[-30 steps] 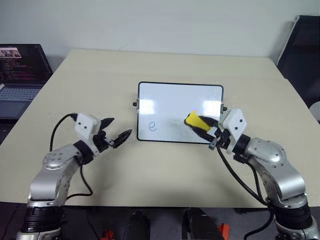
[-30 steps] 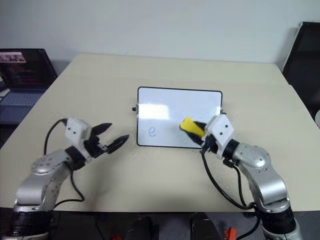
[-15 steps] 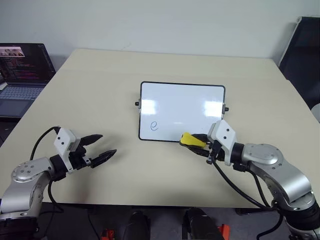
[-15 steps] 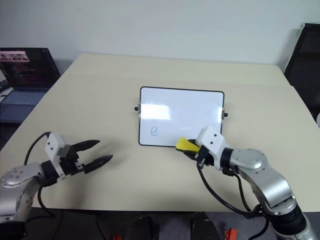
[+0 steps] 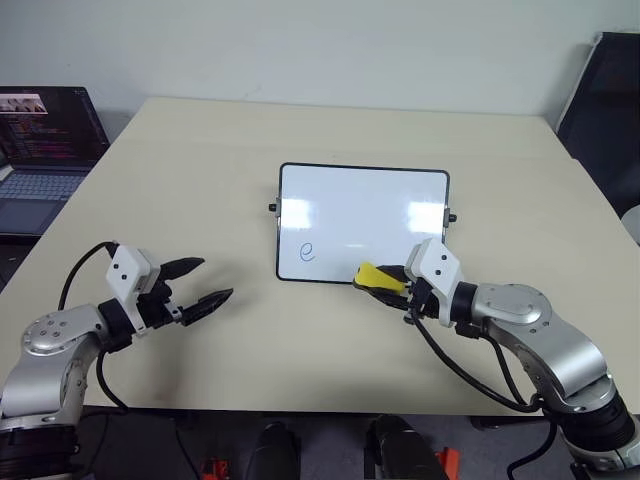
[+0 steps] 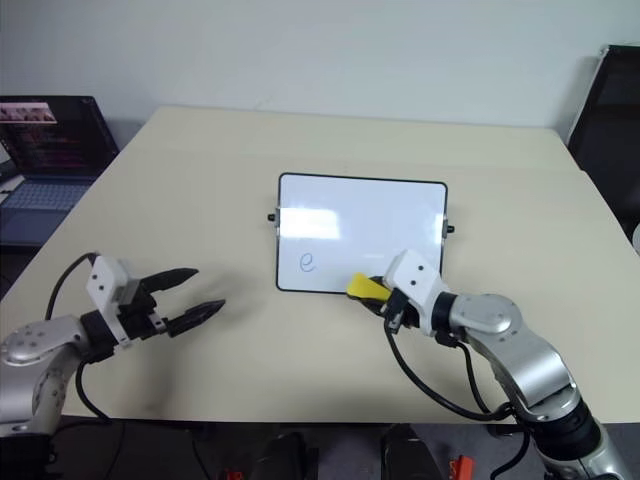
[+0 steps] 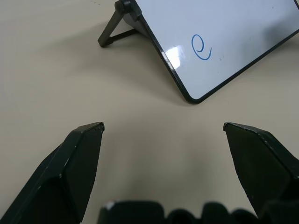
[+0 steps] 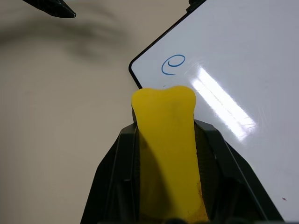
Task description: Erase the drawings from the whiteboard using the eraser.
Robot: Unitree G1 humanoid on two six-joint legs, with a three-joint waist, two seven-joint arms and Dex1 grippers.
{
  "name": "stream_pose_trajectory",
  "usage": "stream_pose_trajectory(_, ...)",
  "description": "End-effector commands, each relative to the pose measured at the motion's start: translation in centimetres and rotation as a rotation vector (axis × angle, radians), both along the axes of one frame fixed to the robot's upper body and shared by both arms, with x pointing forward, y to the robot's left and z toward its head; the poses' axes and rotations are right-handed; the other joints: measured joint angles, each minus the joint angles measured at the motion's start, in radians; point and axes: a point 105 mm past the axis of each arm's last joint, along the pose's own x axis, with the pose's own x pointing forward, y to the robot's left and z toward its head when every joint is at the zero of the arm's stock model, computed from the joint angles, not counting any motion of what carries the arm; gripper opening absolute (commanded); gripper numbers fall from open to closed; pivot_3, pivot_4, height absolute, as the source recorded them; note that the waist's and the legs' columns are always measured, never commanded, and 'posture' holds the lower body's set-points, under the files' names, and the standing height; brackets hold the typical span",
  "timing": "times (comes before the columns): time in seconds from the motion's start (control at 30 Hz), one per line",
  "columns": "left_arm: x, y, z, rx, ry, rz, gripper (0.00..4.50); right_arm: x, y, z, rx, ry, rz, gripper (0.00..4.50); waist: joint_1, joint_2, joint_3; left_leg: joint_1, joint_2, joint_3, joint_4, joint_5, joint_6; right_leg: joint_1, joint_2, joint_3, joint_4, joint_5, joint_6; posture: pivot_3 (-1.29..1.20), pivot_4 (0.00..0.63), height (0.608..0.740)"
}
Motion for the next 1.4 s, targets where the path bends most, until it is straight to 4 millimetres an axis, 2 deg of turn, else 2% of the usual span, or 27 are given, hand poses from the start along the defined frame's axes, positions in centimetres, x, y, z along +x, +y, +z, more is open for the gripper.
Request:
stream_pose_trajectory(0.03, 0.3, -0.3, 1.0, 0.027, -0.044, -0.005, 4.50, 0.7, 1.0, 1.1, -0.014, -0.109, 0.007, 1.25, 0.000, 0.000, 0.000, 0.000, 0.000, 0.000, 0.000, 0.000, 0.000, 0.000, 0.000, 0.000, 0.000, 0.000, 0.000, 0.00, 0.150, 0.740)
stream_pose_trajectory(0.2, 0.4, -0.3, 0.2, 0.052, -0.016, 0.003, 4.50, 3.4, 3.5, 1.4, -0.090, -0.243, -0.018, 1.25, -0.006, 0.000, 0.000, 0.001, 0.000, 0.000, 0.001, 0.000, 0.000, 0.000, 0.000, 0.000, 0.001, 0.001, 0.000, 0.00, 0.150, 0.740)
stream_pose_trajectory(0.37, 1.0, -1.7, 1.0, 0.058, -0.044, -0.050, 4.50, 6.8, 6.4, 2.2, -0.146, -0.369, -0.056, 1.24, -0.004, 0.000, 0.000, 0.000, 0.000, 0.000, 0.000, 0.000, 0.000, 0.000, 0.001, 0.000, 0.002, 0.001, 0.000, 0.00, 0.150, 0.740)
stream_pose_trajectory(0.47, 1.0, -2.6, 1.6, 0.043, -0.060, -0.092, 4.50, 7.9, 7.7, 2.3, -0.170, -0.408, -0.044, 1.24, -0.001, 0.000, 0.000, 0.000, 0.000, 0.000, 0.000, 0.000, 0.000, 0.000, 0.001, 0.000, 0.001, 0.004, -0.001, 0.00, 0.150, 0.740)
stream_pose_trajectory(0.8, -0.2, -5.0, 2.2, -0.001, -0.022, -0.202, 4.50, 8.0, 8.6, 1.6, -0.191, -0.413, -0.003, 1.23, -0.002, 0.000, 0.000, 0.000, 0.001, -0.001, -0.001, 0.000, 0.000, 0.000, 0.001, -0.002, 0.003, 0.004, 0.000, 0.00, 0.150, 0.740)
stream_pose_trajectory(1.1, 0.0, -5.5, 2.8, 0.000, -0.018, -0.192, 4.50, 5.9, 10.6, -3.1, -0.305, -0.328, 0.172, 1.23, -0.003, 0.000, 0.000, 0.000, 0.001, -0.001, -0.001, 0.000, 0.000, 0.000, 0.001, -0.002, 0.003, 0.004, 0.000, 0.00, 0.150, 0.740)
stream_pose_trajectory(1.17, 0.1, -5.3, 2.8, 0.004, -0.016, -0.183, 4.50, 6.5, 10.4, -2.8, -0.314, -0.356, 0.142, 1.23, -0.003, 0.000, 0.000, 0.000, 0.001, -0.001, 0.000, 0.000, 0.000, 0.000, 0.001, -0.002, 0.003, 0.004, 0.000, 0.00, 0.150, 0.740)
stream_pose_trajectory(1.3, 0.0, -5.0, 2.4, 0.004, -0.001, -0.169, 4.50, 9.5, 9.8, 0.1, -0.291, -0.493, -0.030, 1.23, -0.004, 0.000, 0.000, 0.000, 0.001, -0.001, 0.000, 0.000, 0.000, 0.000, 0.001, -0.002, 0.004, 0.004, 0.000, 0.00, 0.150, 0.740)
stream_pose_trajectory(1.4, -0.4, -4.9, 2.2, 0.006, 0.008, -0.162, 4.50, 9.7, 9.9, -0.4, -0.315, -0.486, -0.020, 1.23, -0.004, 0.000, 0.000, 0.001, 0.001, -0.001, 0.001, 0.000, 0.000, 0.000, 0.001, -0.002, 0.005, 0.004, -0.001, 0.00, 0.150, 0.740)
